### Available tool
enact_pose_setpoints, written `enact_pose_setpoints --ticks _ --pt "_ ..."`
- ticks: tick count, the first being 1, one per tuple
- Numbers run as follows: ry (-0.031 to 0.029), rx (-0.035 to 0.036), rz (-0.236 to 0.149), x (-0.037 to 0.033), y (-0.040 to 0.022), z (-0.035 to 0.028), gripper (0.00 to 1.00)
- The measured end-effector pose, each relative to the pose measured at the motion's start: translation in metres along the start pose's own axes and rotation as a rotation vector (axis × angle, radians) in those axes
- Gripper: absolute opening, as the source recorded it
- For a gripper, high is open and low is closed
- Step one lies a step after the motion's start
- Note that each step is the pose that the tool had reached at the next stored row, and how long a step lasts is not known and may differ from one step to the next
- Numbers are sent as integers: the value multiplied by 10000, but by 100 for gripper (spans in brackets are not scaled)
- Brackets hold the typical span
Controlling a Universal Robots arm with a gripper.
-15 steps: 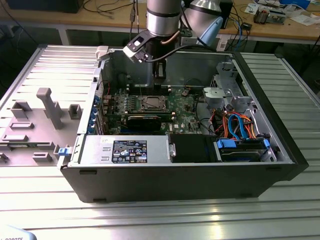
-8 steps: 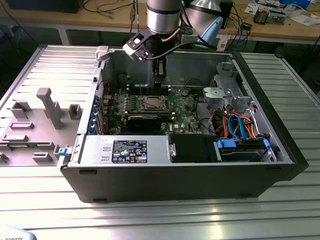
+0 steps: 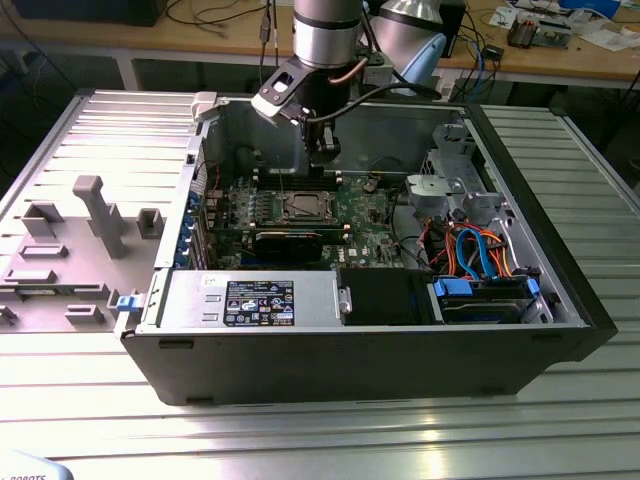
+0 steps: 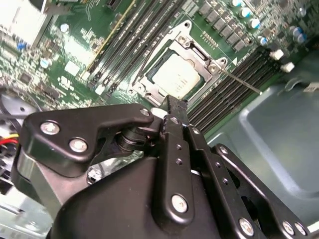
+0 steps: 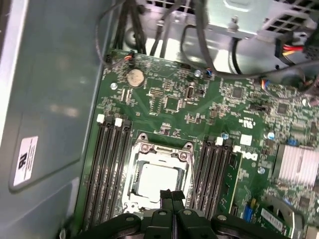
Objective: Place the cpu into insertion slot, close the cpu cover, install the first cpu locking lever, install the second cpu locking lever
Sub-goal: 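Install the first cpu locking lever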
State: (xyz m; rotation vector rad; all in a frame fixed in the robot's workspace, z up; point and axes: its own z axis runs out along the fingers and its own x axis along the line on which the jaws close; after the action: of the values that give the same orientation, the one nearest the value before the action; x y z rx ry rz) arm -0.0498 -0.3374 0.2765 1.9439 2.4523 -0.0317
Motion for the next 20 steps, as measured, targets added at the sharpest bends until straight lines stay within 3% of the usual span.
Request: enact_pose_setpoints --ticks 5,7,16,20 --pt "-9 -21 -986 0 0 4 11" --pt "-14 -36 -1609 0 0 6 11" --pt "-27 -76 -3383 1 0 9 11" --pt "-32 -86 -3893 0 0 9 11"
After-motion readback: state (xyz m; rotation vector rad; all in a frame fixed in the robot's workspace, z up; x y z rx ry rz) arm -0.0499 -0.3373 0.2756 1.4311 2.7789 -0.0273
